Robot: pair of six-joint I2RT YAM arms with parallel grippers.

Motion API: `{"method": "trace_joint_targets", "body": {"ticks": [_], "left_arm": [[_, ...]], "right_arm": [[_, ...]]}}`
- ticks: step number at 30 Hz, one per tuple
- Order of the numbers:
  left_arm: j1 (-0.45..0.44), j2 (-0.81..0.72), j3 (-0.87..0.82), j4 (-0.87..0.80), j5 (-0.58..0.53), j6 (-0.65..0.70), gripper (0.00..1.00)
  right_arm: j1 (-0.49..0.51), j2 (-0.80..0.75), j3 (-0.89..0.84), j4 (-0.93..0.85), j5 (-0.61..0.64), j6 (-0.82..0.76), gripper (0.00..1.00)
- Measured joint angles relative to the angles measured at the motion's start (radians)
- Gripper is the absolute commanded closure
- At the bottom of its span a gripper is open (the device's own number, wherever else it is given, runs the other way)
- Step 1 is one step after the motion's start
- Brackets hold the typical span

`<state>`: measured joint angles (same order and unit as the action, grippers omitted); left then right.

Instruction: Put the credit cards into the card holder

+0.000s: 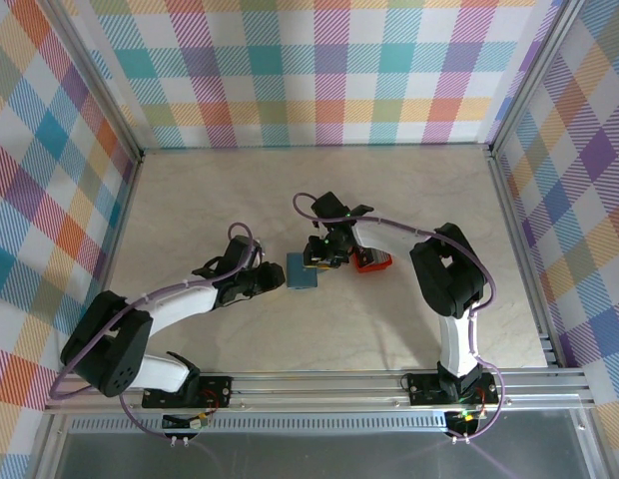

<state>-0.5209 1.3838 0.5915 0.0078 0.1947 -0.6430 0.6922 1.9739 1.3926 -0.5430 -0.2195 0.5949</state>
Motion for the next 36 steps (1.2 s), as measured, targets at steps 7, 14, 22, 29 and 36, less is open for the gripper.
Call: {"method": "trace_joint_targets", "body": {"ticks": [7,14,22,29,36], "left_arm": [[0.000,0.057,0.001,0.032,0.006,0.000,0.82],[0.000,0.108,0.009,0.067,0.010,0.000,0.86],[0.000,0.147,0.015,0.101,0.023,0.005,0.88],[0.000,0.179,0.032,0.104,0.025,0.009,0.89],[0.000,0.192,0.036,0.105,0.025,0.017,0.89]], "right_arm": [[-0.006,0.001,-0.015,0.019,-0.023,0.000,0.67],[-0.017,0.014,-0.032,0.044,-0.052,0.000,0.67],[-0.019,0.021,-0.035,0.050,-0.055,0.000,0.67],[-0.019,0.029,-0.038,0.055,-0.060,0.000,0.66],[-0.021,0.029,-0.039,0.069,-0.081,0.000,0.67]]}}
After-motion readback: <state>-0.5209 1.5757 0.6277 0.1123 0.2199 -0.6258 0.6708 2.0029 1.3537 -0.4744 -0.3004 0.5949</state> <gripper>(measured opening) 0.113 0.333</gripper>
